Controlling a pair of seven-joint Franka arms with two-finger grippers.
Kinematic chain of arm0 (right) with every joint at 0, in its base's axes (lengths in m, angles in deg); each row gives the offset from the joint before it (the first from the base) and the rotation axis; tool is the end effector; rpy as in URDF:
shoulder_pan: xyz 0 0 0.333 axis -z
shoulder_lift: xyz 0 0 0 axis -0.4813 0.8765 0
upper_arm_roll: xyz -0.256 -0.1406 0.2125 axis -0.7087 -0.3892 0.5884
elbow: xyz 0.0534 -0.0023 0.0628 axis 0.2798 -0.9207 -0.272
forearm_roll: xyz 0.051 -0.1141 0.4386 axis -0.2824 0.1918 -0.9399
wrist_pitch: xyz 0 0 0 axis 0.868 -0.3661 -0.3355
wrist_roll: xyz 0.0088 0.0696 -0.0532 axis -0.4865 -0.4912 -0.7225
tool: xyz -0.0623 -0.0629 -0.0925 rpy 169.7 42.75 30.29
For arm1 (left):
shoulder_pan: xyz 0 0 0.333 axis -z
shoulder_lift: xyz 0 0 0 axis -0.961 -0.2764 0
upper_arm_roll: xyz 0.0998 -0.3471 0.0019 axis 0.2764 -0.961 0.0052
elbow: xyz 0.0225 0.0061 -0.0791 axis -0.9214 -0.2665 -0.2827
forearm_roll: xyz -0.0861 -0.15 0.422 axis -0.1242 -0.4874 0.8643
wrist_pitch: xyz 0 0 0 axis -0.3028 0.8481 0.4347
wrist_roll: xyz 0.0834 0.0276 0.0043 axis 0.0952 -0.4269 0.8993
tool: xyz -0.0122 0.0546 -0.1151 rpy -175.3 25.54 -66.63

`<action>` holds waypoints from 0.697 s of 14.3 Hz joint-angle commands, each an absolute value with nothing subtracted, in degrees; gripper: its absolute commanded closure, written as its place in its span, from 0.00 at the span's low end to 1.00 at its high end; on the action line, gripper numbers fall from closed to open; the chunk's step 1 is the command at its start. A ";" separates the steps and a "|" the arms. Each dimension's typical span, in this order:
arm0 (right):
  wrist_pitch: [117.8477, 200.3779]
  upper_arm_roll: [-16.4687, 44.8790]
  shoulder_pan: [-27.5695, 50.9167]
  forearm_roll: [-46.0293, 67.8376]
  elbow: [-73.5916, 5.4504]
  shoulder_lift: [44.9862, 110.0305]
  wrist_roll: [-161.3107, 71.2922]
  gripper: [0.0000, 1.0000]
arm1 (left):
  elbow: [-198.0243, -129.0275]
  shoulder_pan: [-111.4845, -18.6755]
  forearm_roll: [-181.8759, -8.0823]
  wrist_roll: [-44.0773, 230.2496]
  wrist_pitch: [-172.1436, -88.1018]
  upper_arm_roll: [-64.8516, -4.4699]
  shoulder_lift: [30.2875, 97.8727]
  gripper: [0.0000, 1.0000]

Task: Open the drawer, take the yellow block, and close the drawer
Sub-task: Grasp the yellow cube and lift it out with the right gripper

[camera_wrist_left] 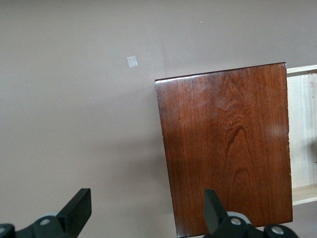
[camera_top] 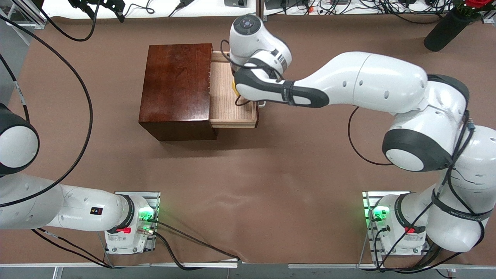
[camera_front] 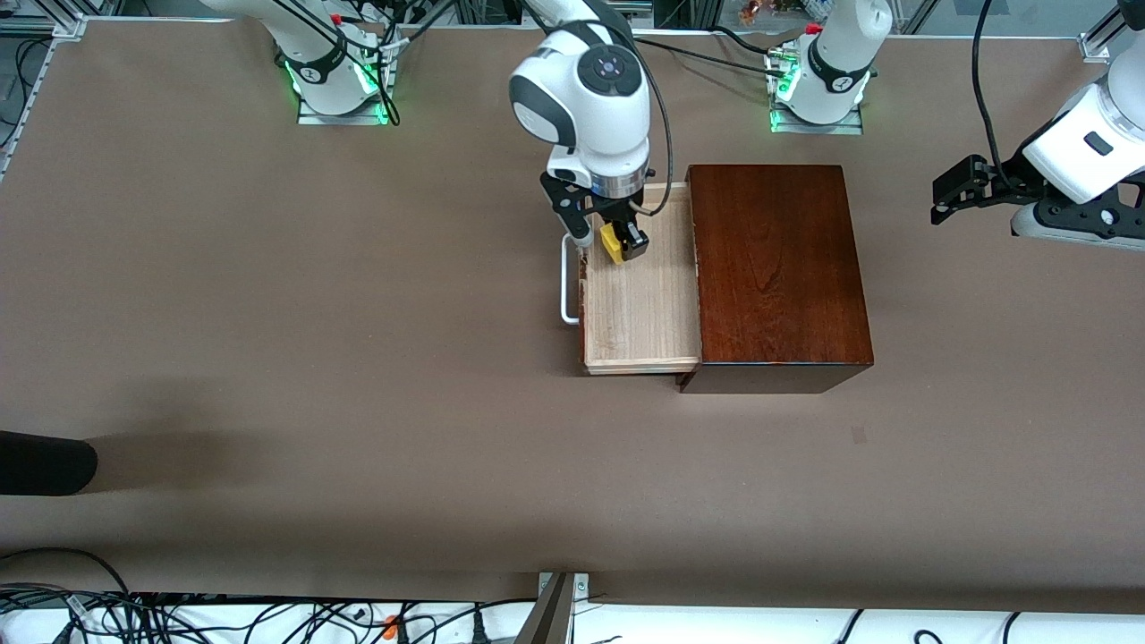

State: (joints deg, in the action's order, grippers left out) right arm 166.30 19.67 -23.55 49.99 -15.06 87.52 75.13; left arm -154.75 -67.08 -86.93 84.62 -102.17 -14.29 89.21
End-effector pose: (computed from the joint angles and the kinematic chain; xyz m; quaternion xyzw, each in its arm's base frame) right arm 0.5031 0.6480 0.3745 -0.8553 0.5115 -0.0251 0.0782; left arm 0.6162 -0.0534 0.6347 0.9980 -0.0589 -0.0203 0.0076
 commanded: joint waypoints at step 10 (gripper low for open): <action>152.48 19.65 1.23 42.13 -16.61 78.48 23.54 0.72 | -151.28 -65.52 -86.34 82.86 -102.70 -26.42 83.21 0.00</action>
State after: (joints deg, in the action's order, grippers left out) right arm 153.51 18.83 -3.26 43.77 -14.99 79.74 32.54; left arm -154.69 -65.73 -86.94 83.96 -103.00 -23.19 85.64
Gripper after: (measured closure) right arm 0.445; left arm 0.000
